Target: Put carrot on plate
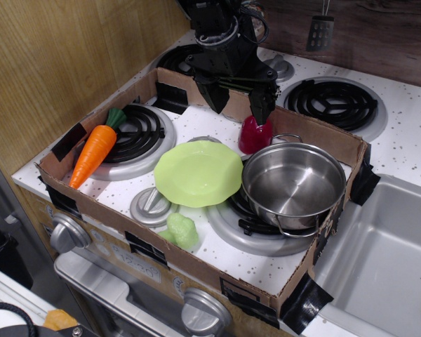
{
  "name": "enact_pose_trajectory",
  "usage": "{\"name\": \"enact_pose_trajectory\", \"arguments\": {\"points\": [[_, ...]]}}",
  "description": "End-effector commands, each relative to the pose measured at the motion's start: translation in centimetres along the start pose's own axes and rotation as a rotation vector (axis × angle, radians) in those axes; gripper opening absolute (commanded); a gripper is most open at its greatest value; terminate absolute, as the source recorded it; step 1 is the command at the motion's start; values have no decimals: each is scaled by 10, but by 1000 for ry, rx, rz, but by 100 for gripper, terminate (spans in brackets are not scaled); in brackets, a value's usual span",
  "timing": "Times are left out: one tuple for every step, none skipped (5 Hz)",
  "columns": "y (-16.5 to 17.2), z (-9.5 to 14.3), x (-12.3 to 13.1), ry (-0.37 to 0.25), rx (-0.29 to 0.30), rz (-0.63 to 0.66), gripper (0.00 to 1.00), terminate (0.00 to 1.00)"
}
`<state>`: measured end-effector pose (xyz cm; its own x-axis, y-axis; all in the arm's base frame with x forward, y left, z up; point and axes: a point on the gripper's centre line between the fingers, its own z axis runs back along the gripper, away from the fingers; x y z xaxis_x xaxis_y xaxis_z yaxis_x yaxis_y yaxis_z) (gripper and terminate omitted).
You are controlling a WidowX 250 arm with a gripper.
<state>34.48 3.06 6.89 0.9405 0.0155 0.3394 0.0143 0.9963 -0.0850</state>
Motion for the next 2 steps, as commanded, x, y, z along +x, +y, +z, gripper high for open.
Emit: {"name": "enact_pose_trajectory", "arguments": {"points": [[0,0,0,0,0,0,100,0],[9,42,-11,30,108,54,100,0]]}}
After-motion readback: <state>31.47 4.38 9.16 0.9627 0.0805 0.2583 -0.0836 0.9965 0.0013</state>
